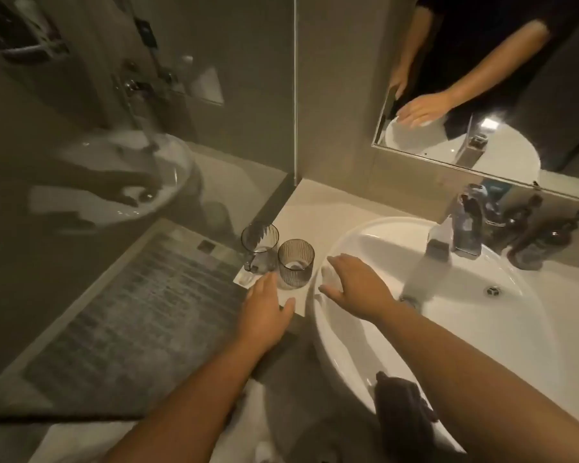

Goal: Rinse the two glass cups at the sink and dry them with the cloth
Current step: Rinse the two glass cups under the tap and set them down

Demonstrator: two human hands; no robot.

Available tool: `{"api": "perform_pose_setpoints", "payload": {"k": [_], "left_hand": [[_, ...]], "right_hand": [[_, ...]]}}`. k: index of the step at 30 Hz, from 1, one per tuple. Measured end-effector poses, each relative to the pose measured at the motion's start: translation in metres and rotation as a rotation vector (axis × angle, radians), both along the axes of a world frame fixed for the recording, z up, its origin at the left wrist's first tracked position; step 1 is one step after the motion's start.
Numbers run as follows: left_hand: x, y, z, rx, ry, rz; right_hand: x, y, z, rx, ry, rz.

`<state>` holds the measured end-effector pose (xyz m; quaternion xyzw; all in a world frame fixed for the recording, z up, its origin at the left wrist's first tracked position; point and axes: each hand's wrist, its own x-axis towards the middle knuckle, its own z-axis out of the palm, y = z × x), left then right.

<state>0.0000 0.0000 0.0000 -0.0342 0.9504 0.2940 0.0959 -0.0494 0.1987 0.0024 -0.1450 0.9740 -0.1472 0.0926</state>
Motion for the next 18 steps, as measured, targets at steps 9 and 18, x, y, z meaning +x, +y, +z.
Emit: {"api": "perform_pose_setpoints", "payload": {"k": [9,18], "left_hand": [[-0.047,0.014,-0.041,0.262,-0.030,0.177],[-0.063,0.011,-0.047,0.391,-0.006,0.273]], "right_hand": [[-0.064,-0.018,-0.029,0.055,0.039,0.094],[-0.068,-0.026,-0.029,-0.114,-0.040,0.029]]}}
